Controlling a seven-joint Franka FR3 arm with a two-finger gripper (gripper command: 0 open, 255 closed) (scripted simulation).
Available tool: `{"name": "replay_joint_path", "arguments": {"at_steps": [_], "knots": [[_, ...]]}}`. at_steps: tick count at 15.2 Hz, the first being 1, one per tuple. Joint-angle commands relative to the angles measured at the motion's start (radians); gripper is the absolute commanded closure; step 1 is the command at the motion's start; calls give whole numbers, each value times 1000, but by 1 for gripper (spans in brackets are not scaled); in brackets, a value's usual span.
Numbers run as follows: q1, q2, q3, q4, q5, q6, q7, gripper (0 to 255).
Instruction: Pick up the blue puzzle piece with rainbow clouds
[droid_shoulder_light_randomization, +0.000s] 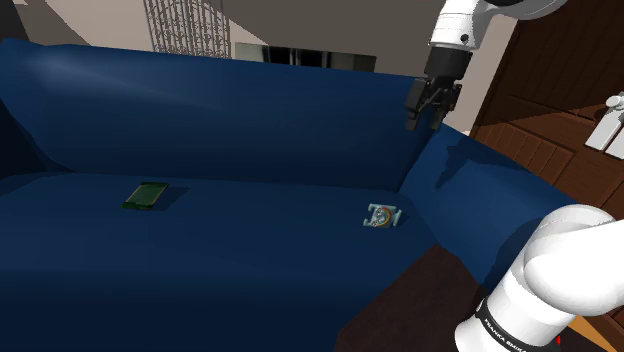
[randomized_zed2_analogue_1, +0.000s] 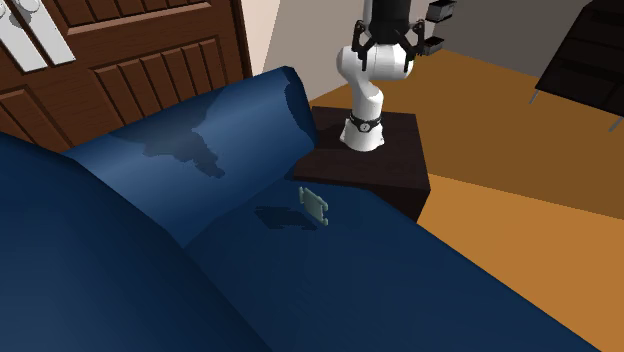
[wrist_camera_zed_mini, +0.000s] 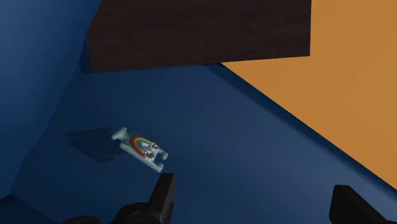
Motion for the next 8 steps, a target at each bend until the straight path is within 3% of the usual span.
{"name": "replay_joint_path", "arguments": {"at_steps": [1,8], "knots": [[0,0,0,0,0,0,0,0],[31,57,-97,-165,-81,205,-253,0]]}}
